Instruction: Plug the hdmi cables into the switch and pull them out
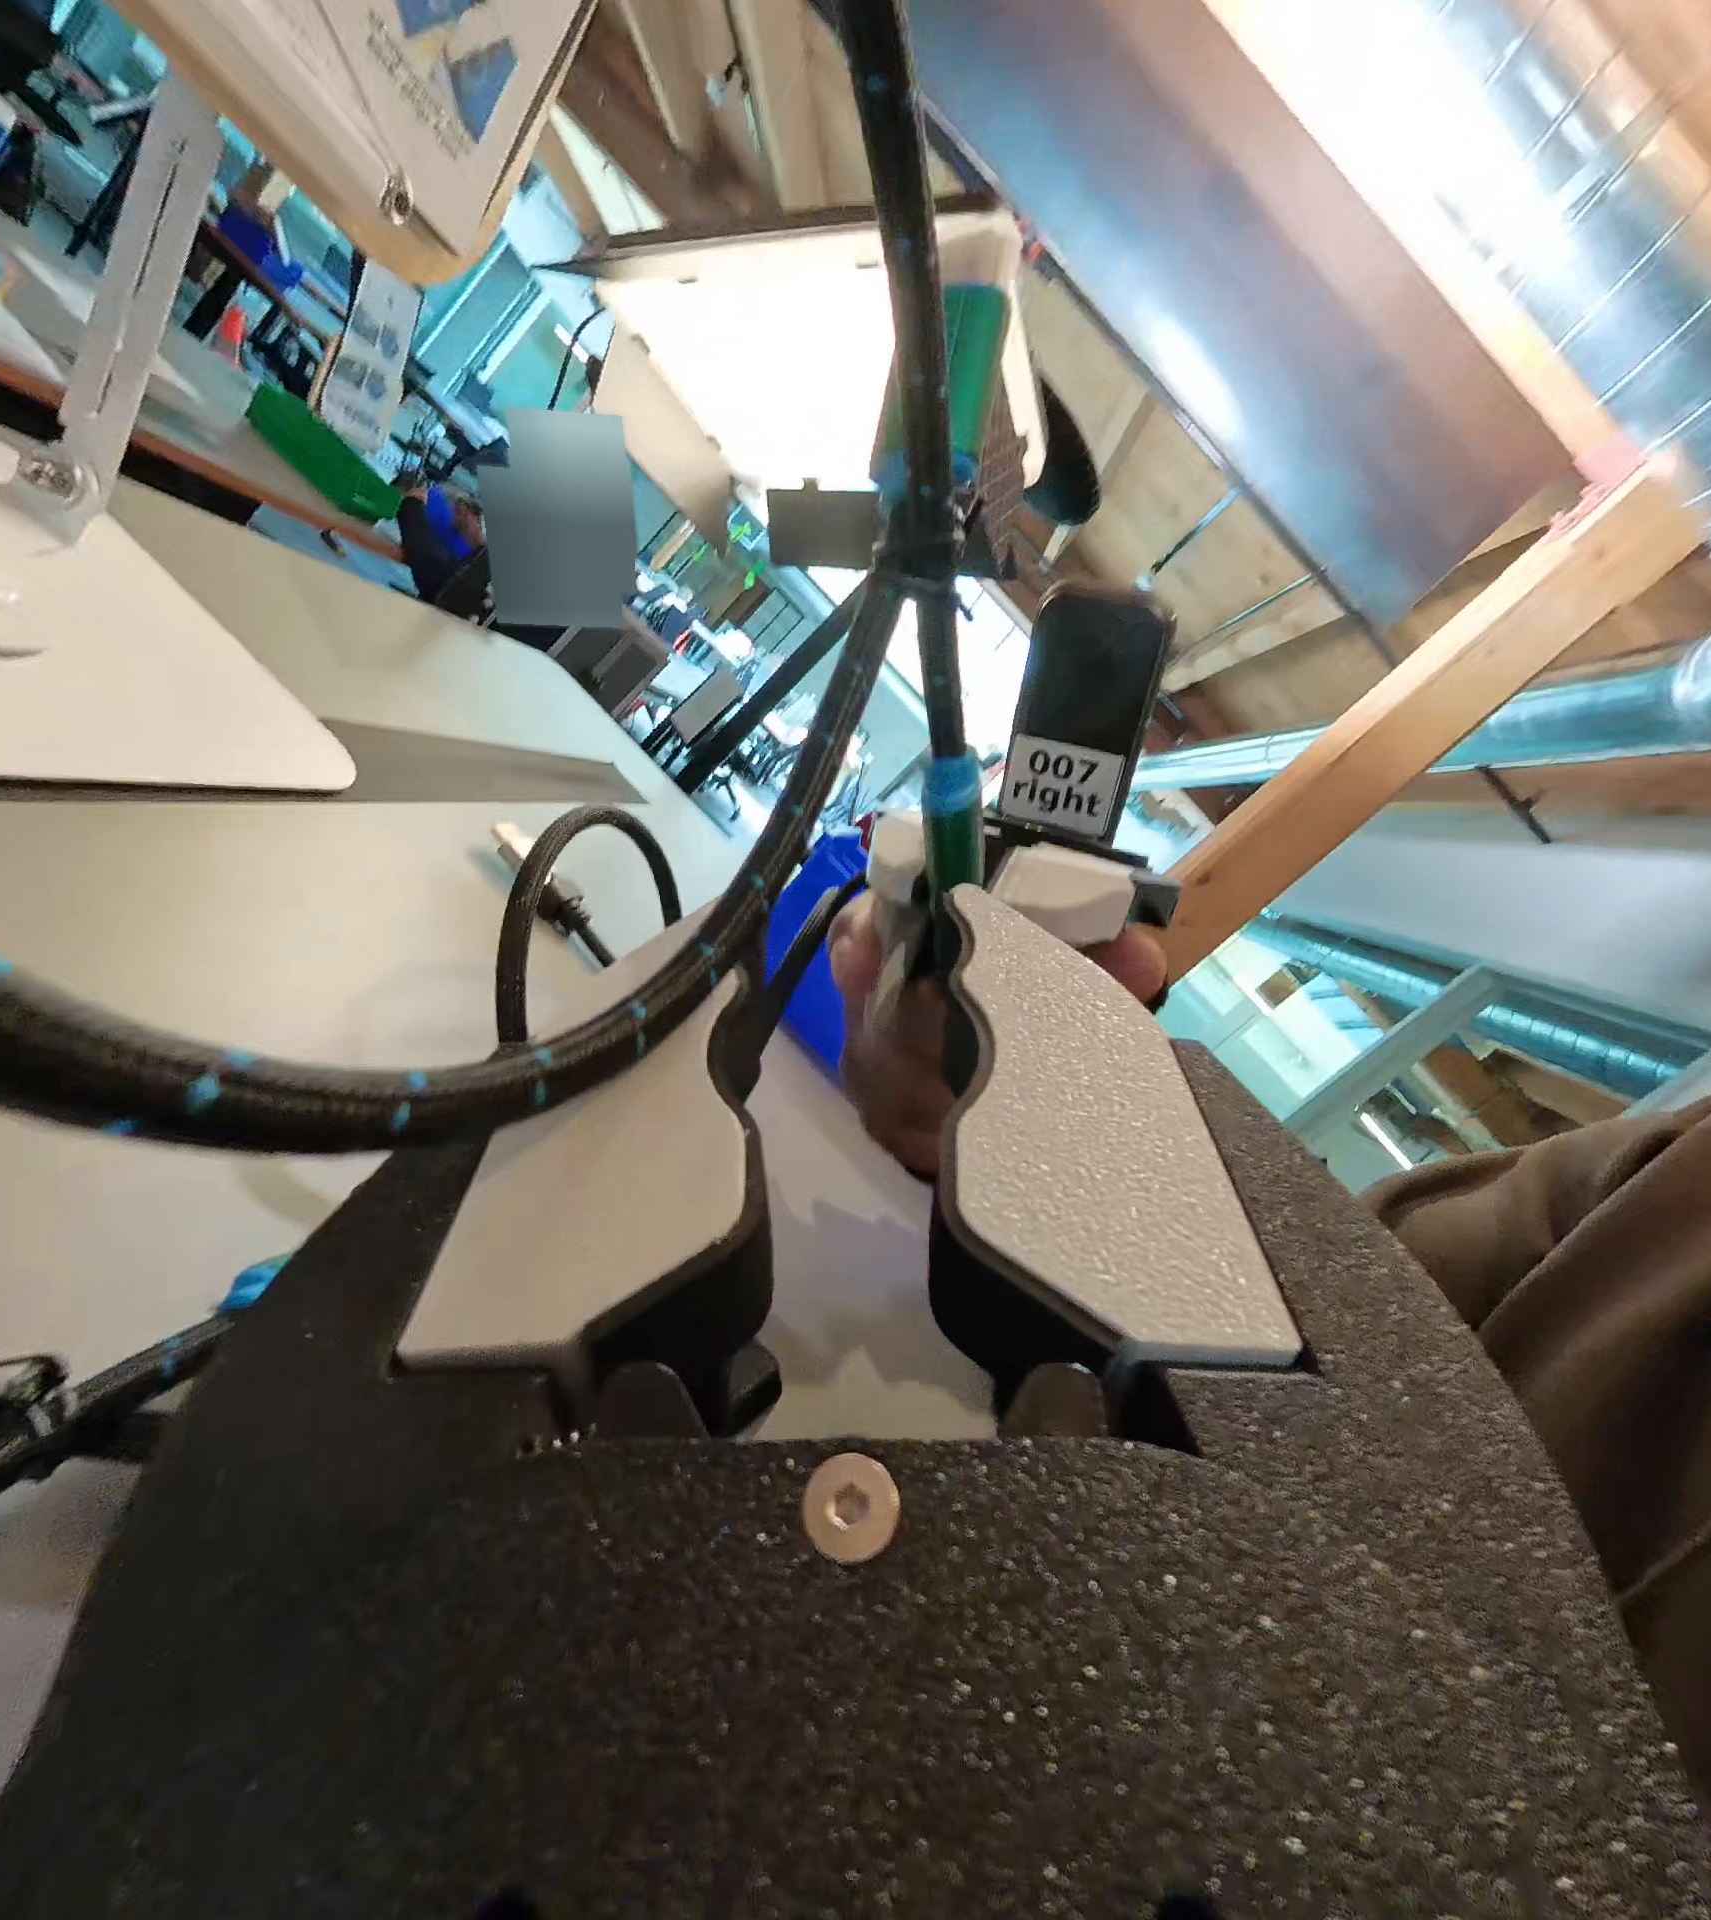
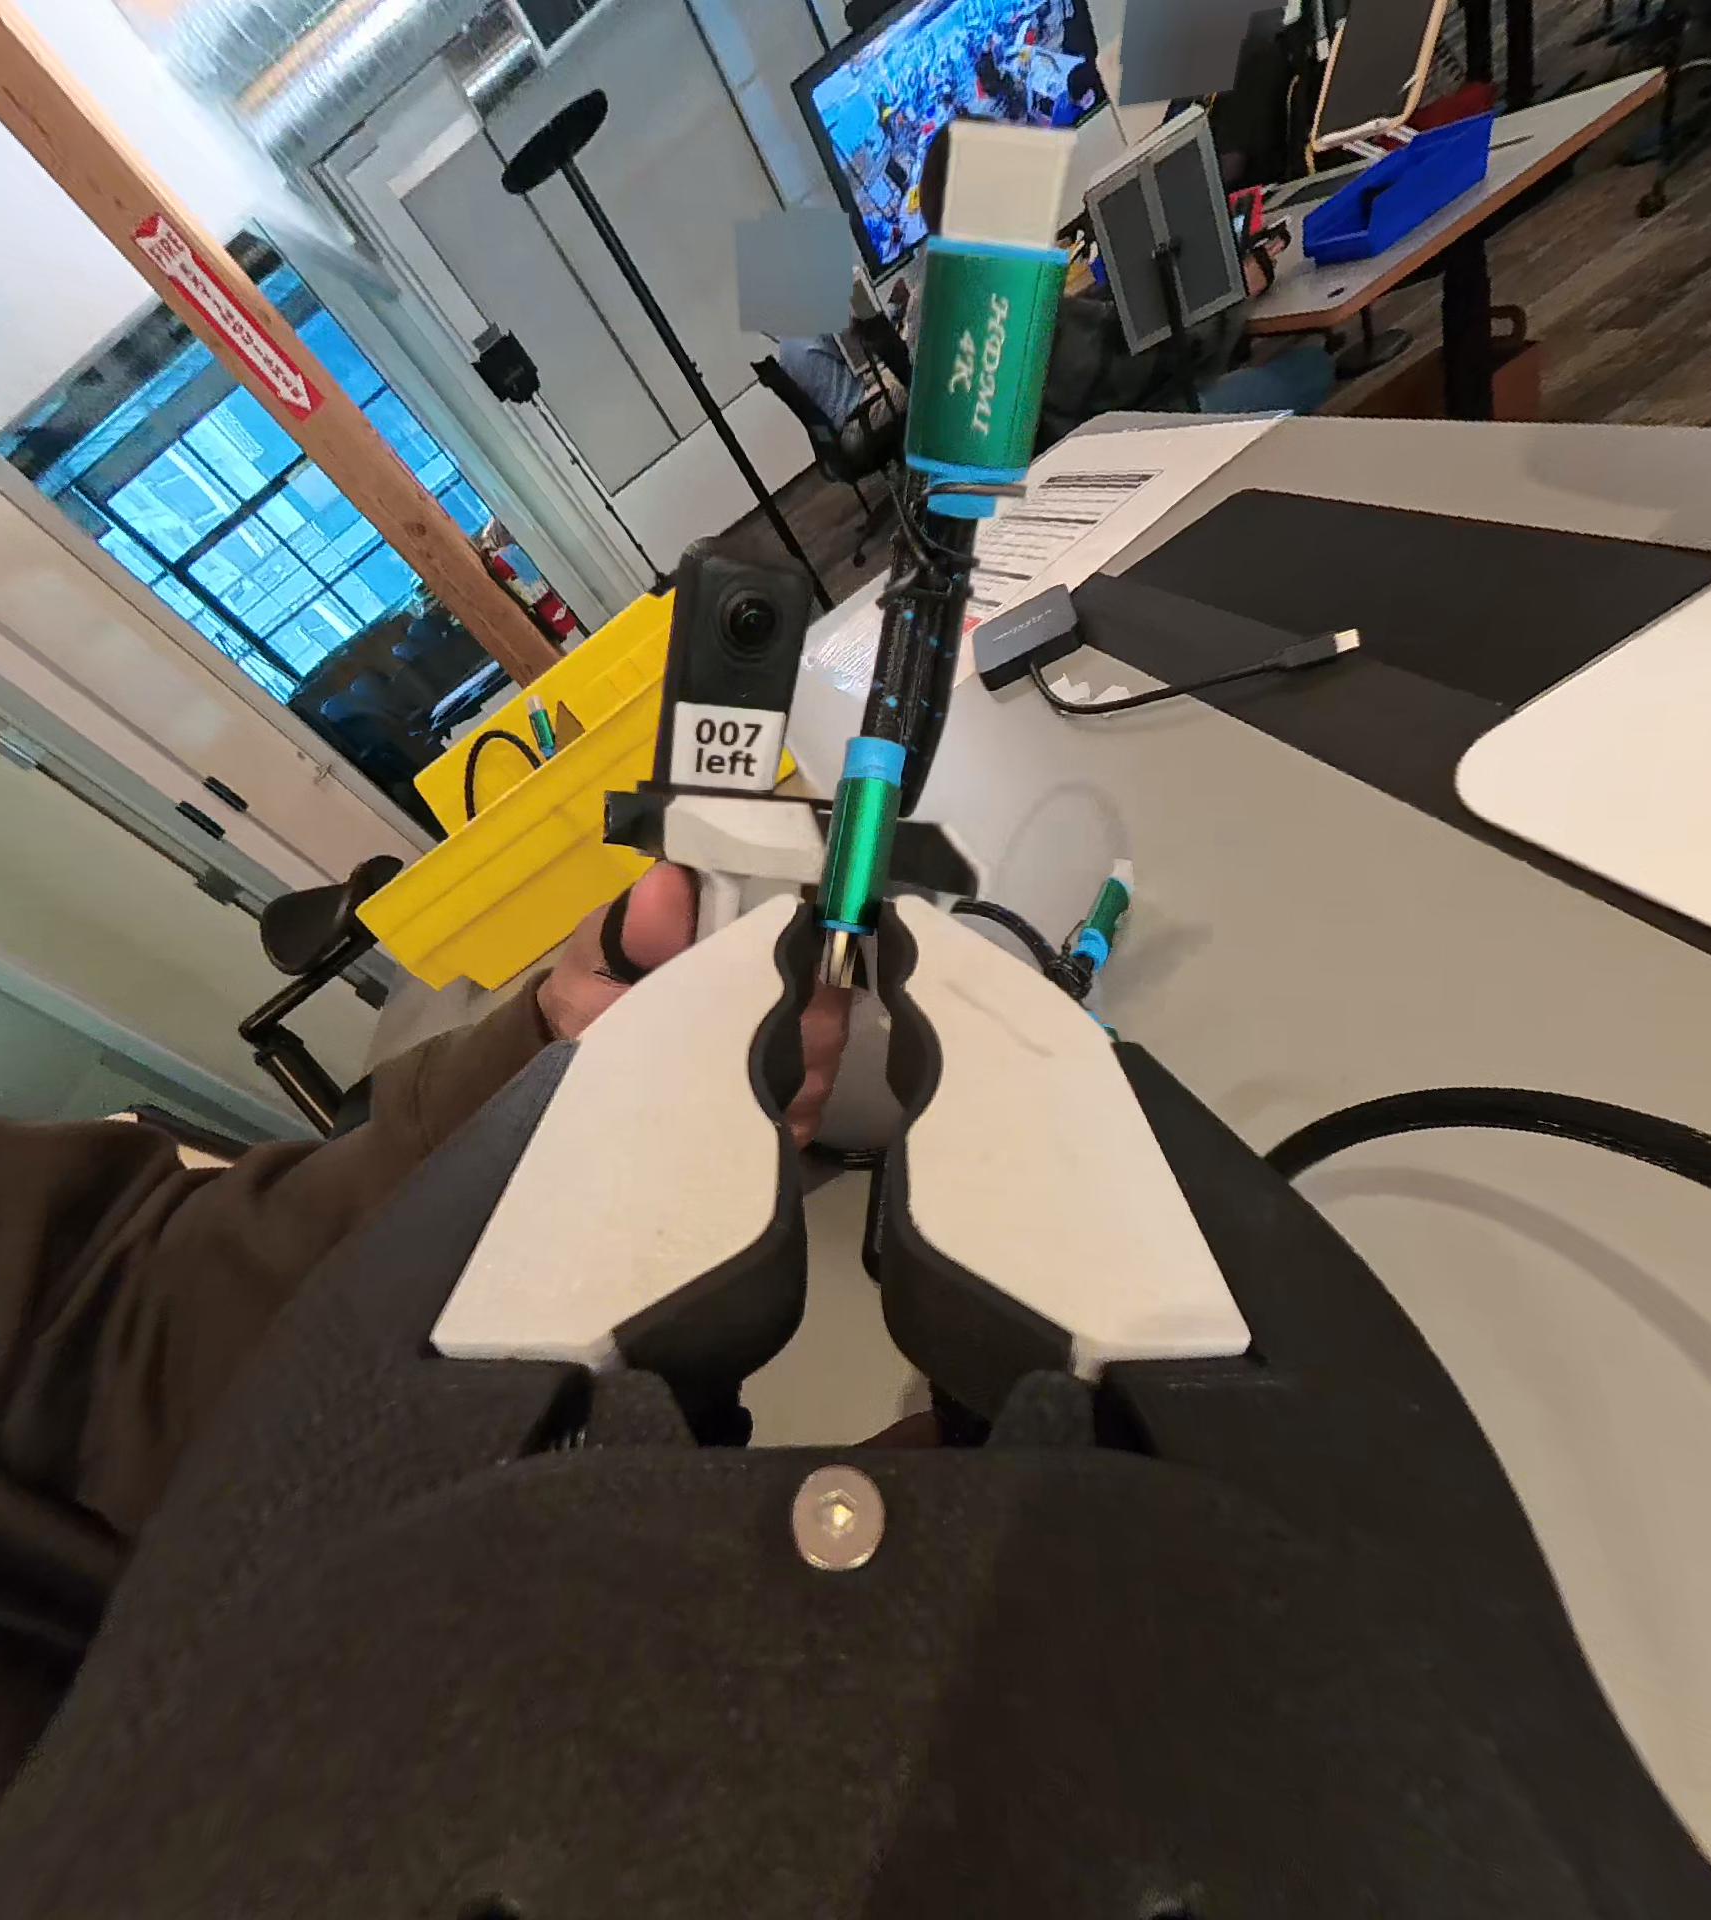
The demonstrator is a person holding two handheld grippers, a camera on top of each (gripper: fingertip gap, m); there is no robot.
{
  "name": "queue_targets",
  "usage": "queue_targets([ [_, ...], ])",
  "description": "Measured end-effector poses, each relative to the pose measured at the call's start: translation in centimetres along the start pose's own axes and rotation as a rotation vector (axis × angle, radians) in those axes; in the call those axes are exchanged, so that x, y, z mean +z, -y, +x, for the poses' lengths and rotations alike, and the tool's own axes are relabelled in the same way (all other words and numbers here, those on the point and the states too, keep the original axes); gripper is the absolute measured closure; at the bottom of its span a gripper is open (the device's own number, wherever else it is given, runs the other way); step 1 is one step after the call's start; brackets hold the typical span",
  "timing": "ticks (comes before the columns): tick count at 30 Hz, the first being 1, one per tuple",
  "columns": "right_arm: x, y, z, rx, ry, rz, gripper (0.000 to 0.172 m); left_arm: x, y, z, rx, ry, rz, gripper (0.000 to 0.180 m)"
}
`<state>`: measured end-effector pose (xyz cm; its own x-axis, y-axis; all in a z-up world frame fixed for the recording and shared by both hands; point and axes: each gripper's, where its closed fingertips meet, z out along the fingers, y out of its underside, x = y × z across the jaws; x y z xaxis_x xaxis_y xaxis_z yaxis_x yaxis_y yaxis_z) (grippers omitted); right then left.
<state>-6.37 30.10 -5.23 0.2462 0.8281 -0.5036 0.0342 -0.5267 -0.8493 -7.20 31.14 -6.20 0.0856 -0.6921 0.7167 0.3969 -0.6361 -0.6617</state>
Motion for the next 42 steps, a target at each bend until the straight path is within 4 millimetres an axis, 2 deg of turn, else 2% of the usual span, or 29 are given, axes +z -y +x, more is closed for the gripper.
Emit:
queue_targets([
  [3,-0.7,0.4,0.5,0.005,-0.007,0.012,0.161,-0.6,-0.9,1.3,0.023,-0.069,-0.103,0.152],
  [6,-1.1,0.5,0.5,0.004,0.000,0.002,0.161,-1.9,-2.4,5.1,0.128,-0.262,-0.220,0.161],
  [8,-1.1,0.1,0.3,0.003,0.016,-0.025,0.161,-2.9,-1.6,8.0,0.207,-0.386,-0.158,0.163],
  [9,-1.1,-0.2,0.2,0.002,0.029,-0.044,0.161,-3.1,-0.6,8.5,0.233,-0.396,-0.096,0.163],
  [11,-0.9,-0.6,-0.3,0.002,0.059,-0.065,0.161,-3.2,0.9,6.8,0.224,-0.267,-0.010,0.160],
  [14,-0.5,-1.0,-0.3,0.010,0.054,-0.076,0.161,-3.1,0.7,4.1,0.186,-0.132,-0.061,0.150],
  [19,0.1,-1.1,-0.3,0.031,0.052,-0.061,0.161,-2.6,-1.9,1.9,0.119,-0.029,-0.219,0.148],
  [26,0.3,-1.3,-0.4,0.061,0.072,-0.061,0.162,-1.9,-1.6,1.9,0.087,-0.049,-0.176,0.151],
  [32,-0.2,-0.8,-0.4,0.078,0.092,-0.043,0.161,-3.0,-1.1,0.4,0.054,0.032,-0.163,0.149],
  [38,0.1,-1.4,-0.9,0.116,0.139,-0.067,0.161,-1.4,-1.3,0.0,0.073,0.058,-0.137,0.116],
  [42,0.2,-1.9,-1.0,0.145,0.159,-0.085,0.161,-0.1,-0.5,0.4,-0.011,-0.002,-0.033,0.097],
])
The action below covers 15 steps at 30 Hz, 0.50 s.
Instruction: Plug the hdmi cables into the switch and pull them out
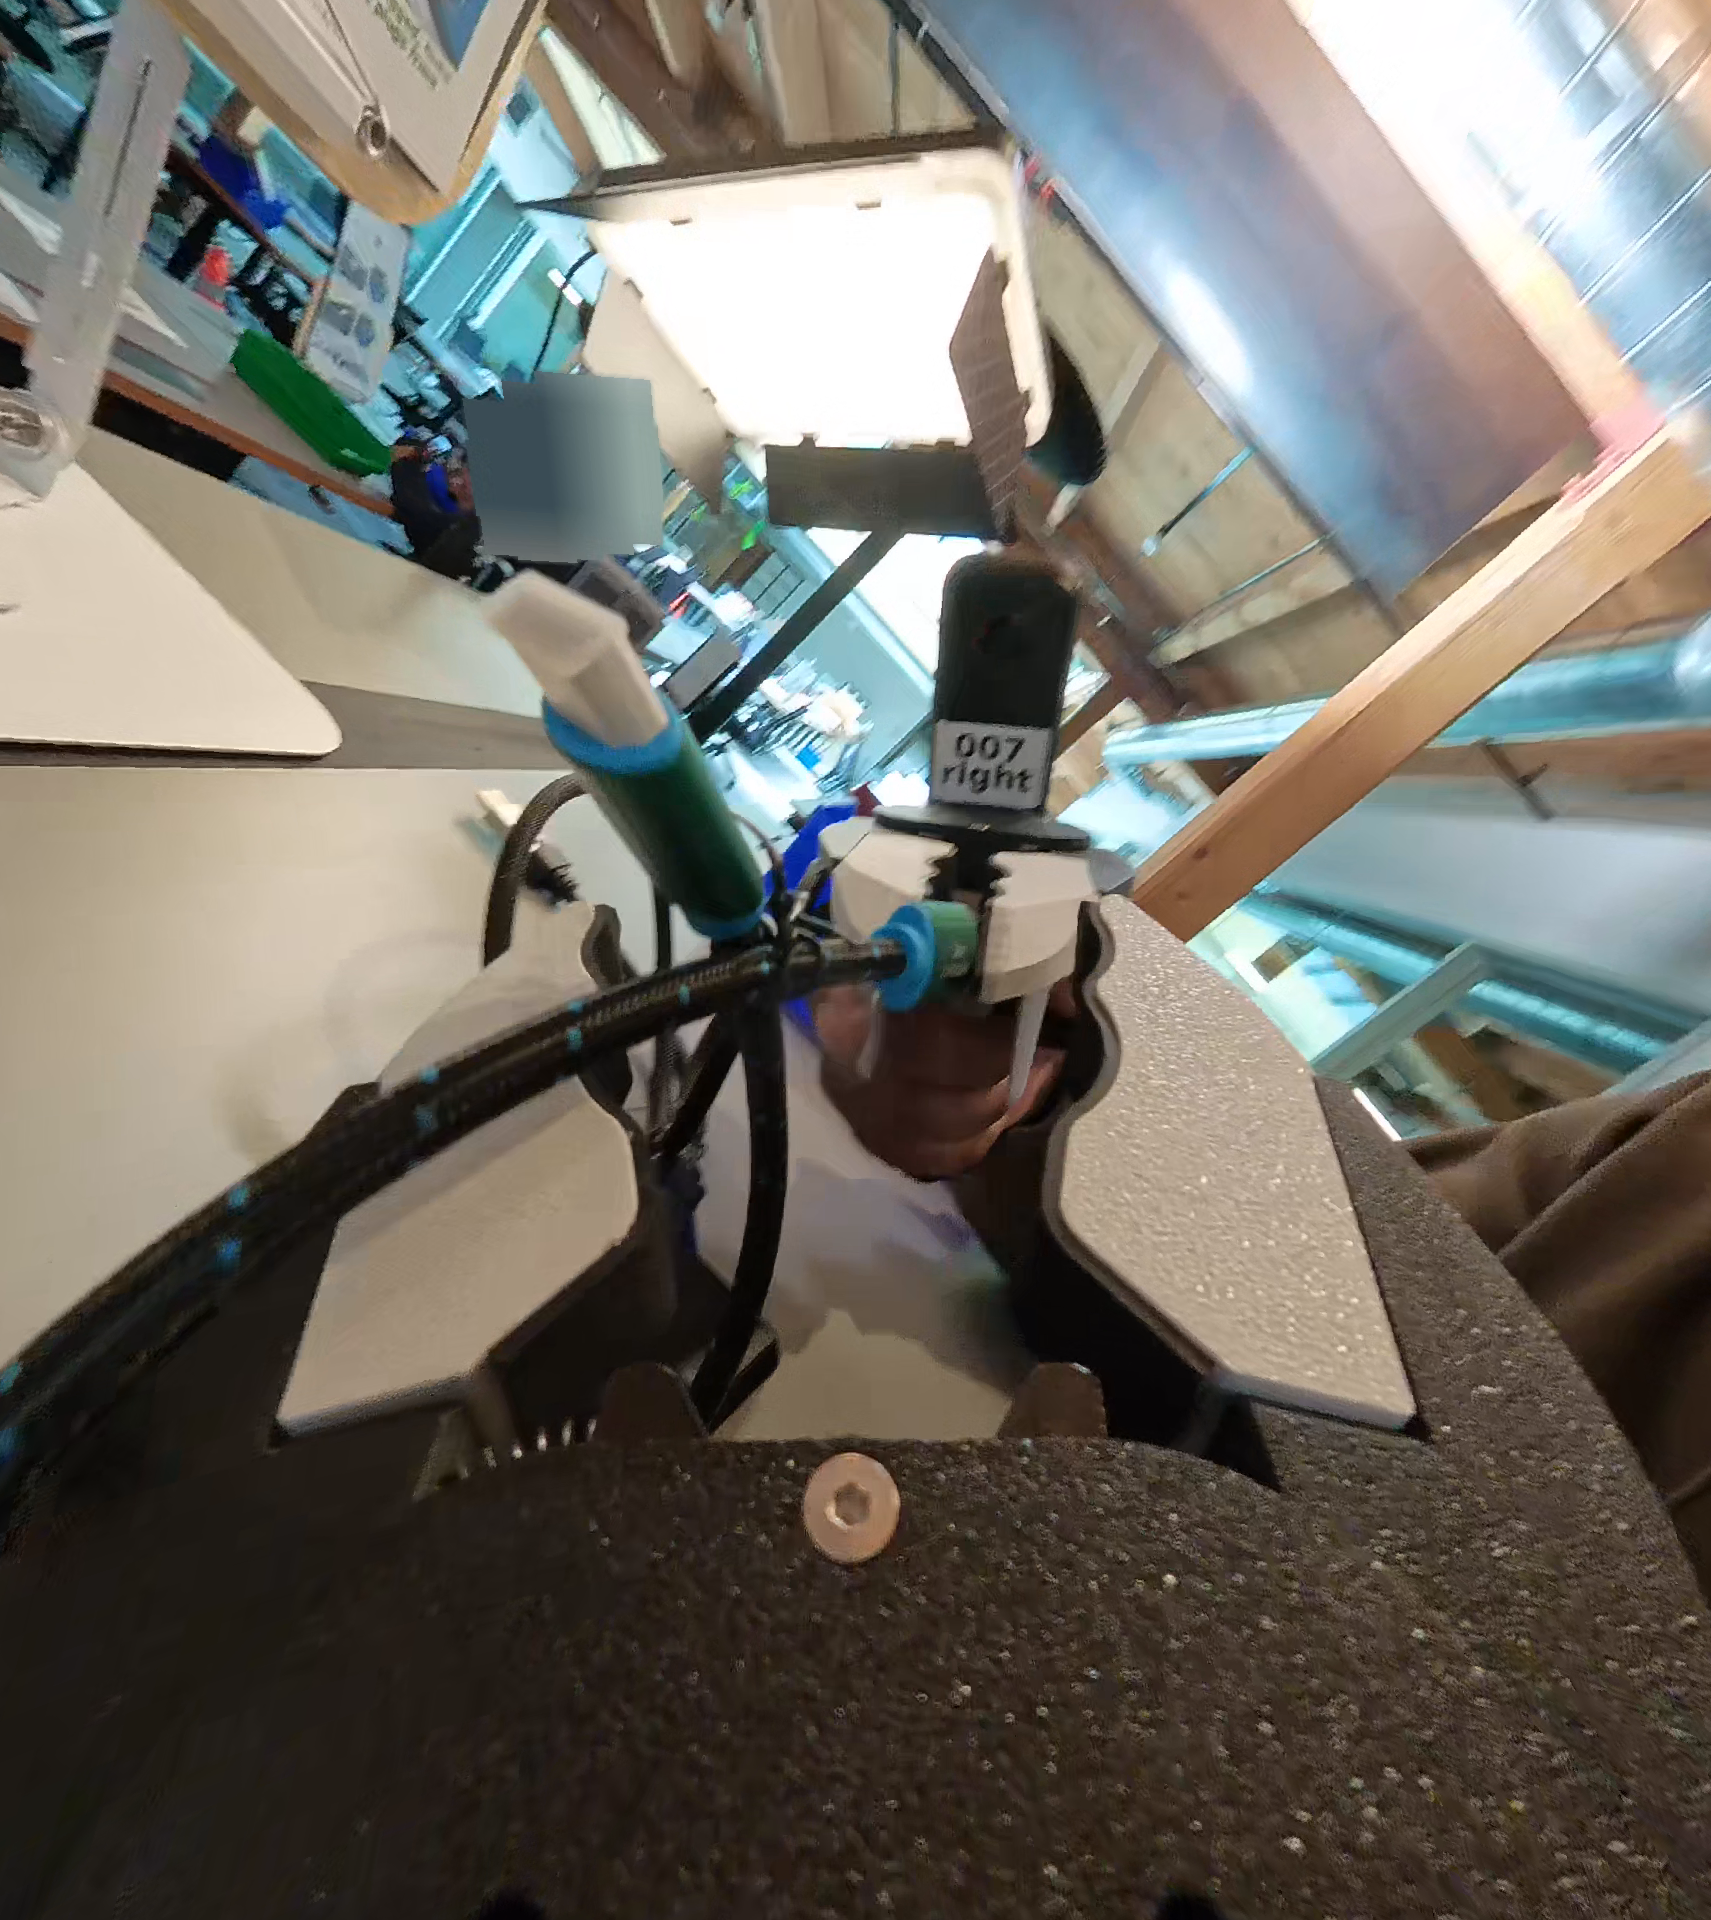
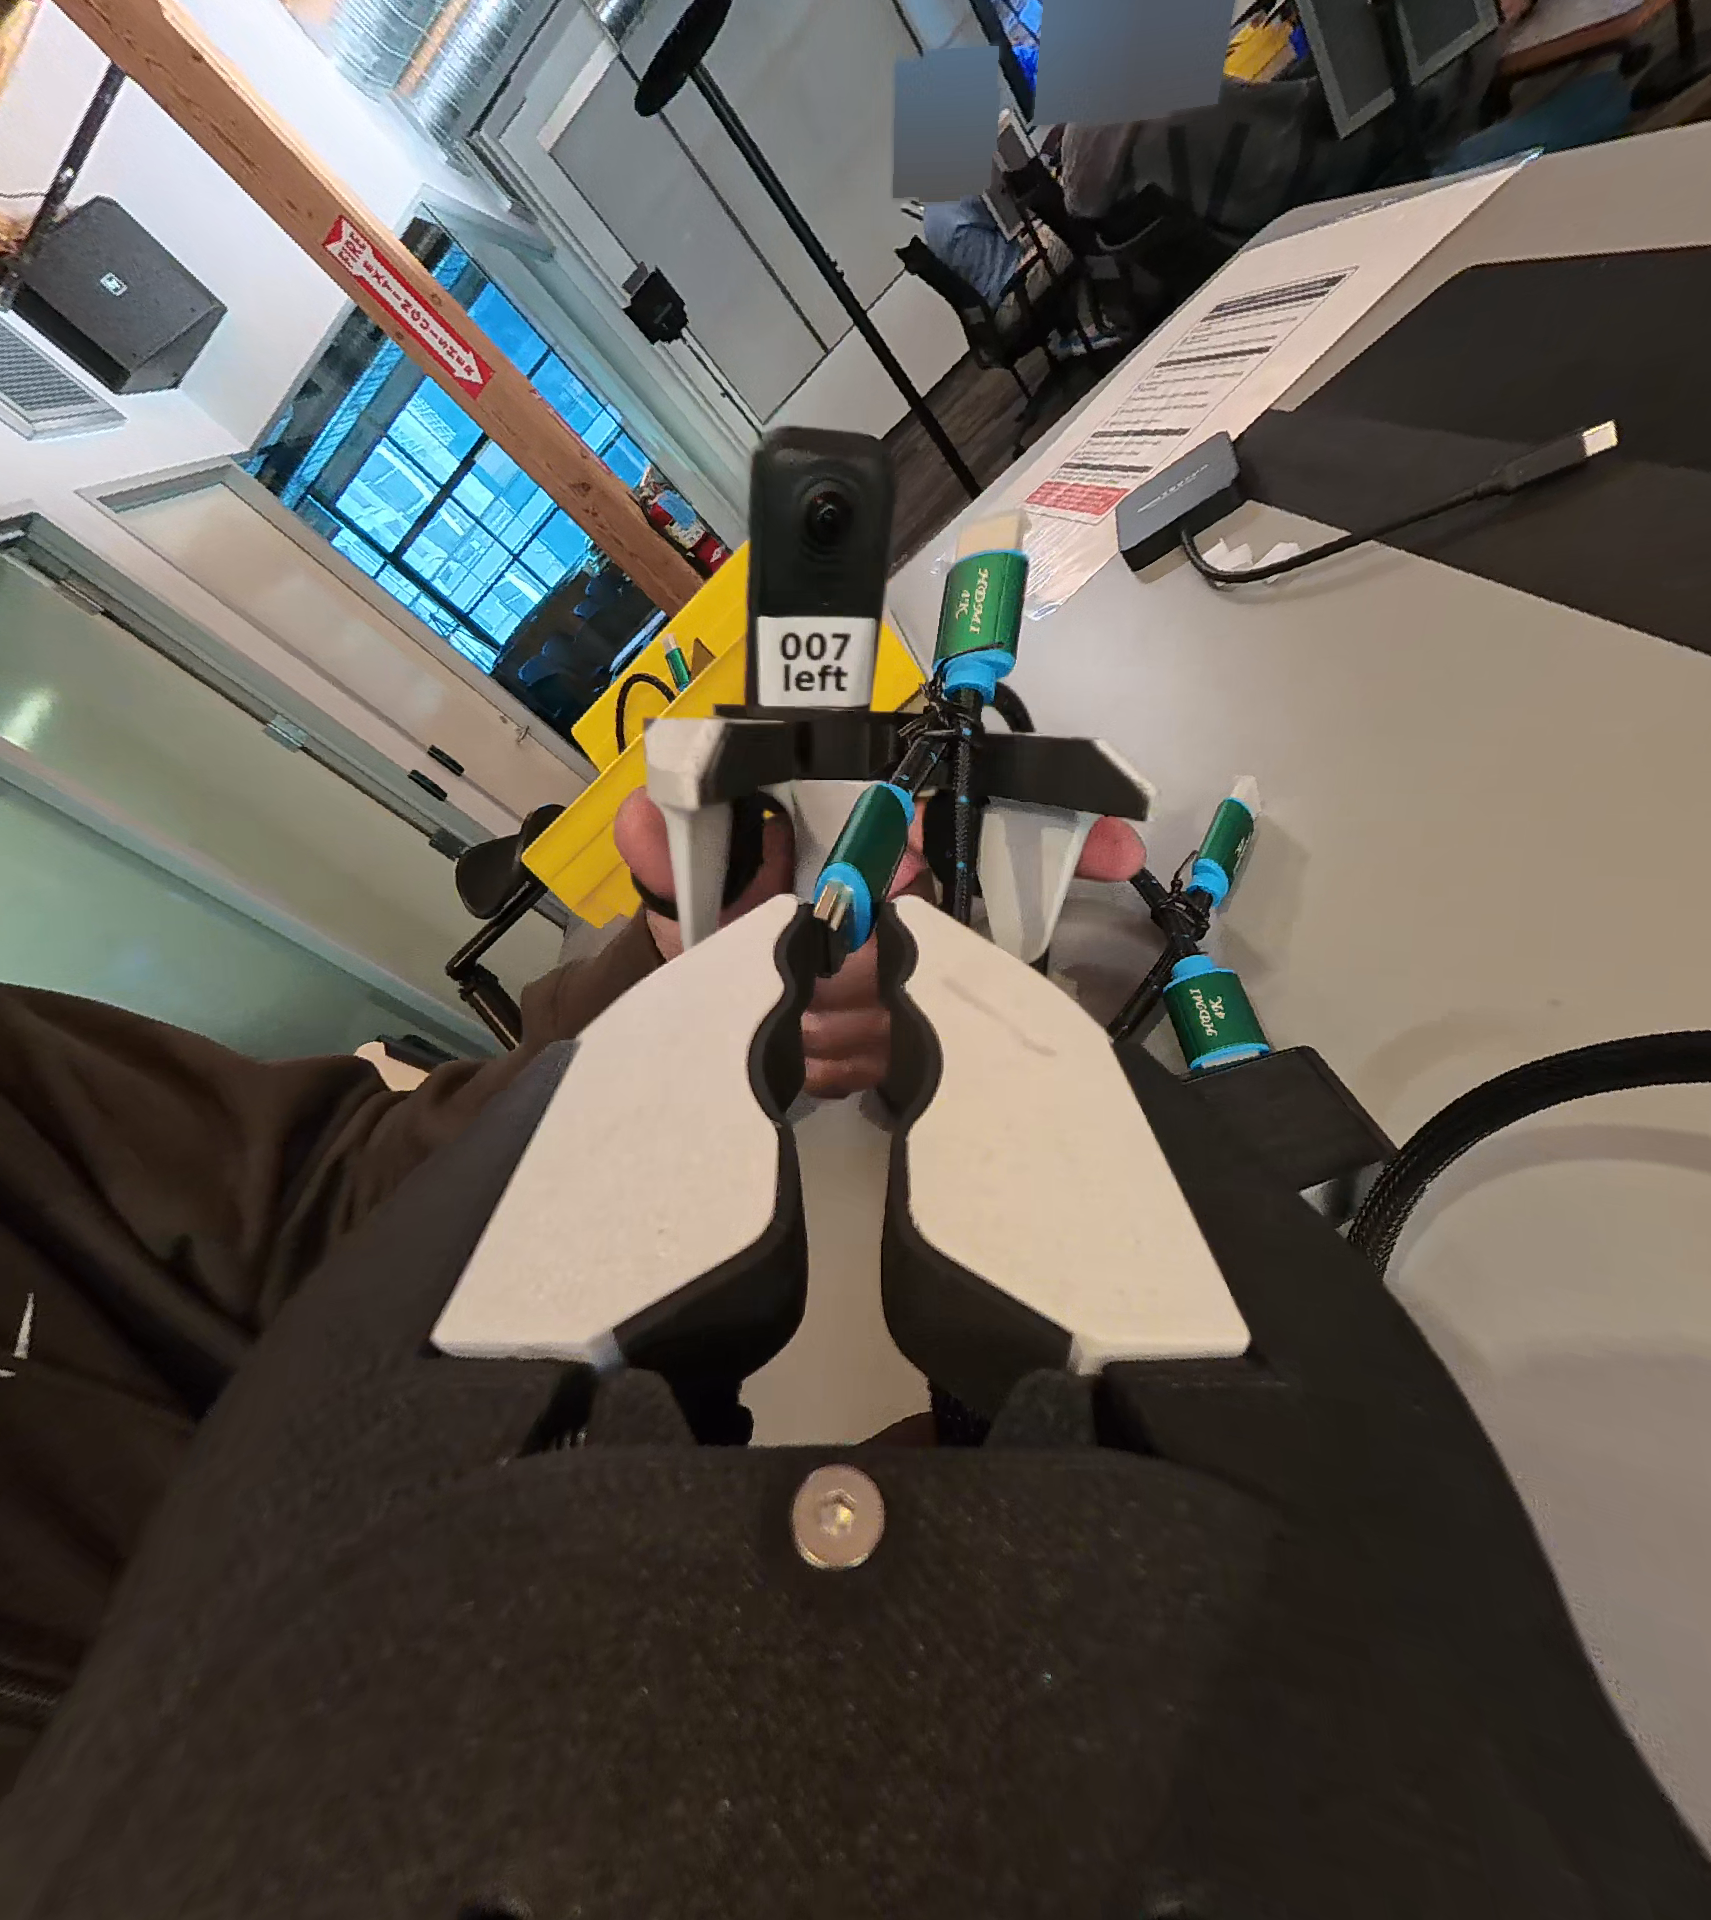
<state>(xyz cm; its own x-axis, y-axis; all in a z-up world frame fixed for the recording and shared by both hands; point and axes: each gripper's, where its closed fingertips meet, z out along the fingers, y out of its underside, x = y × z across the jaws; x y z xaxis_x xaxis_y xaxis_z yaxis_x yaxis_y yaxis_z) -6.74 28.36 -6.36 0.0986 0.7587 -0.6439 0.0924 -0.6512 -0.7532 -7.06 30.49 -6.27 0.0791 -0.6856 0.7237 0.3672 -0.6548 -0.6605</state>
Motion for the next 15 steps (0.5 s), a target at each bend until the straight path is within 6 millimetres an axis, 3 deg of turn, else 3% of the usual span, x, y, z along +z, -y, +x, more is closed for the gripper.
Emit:
queue_targets([
  [3,0.1,-0.2,-0.4,0.003,0.027,-0.013,0.161,0.6,0.1,0.9,-0.107,-0.103,0.034,0.099],
  [6,0.2,-0.3,-0.4,-0.004,0.019,-0.020,0.161,0.8,0.0,1.5,-0.191,-0.193,0.044,0.123],
  [10,0.1,-0.3,-0.5,-0.006,0.029,-0.024,0.161,0.7,-0.6,1.4,-0.145,-0.165,-0.002,0.142],
  [15,0.1,-0.6,-0.8,-0.008,0.044,-0.038,0.161,0.5,-0.9,1.4,-0.128,-0.162,-0.033,0.148],
])
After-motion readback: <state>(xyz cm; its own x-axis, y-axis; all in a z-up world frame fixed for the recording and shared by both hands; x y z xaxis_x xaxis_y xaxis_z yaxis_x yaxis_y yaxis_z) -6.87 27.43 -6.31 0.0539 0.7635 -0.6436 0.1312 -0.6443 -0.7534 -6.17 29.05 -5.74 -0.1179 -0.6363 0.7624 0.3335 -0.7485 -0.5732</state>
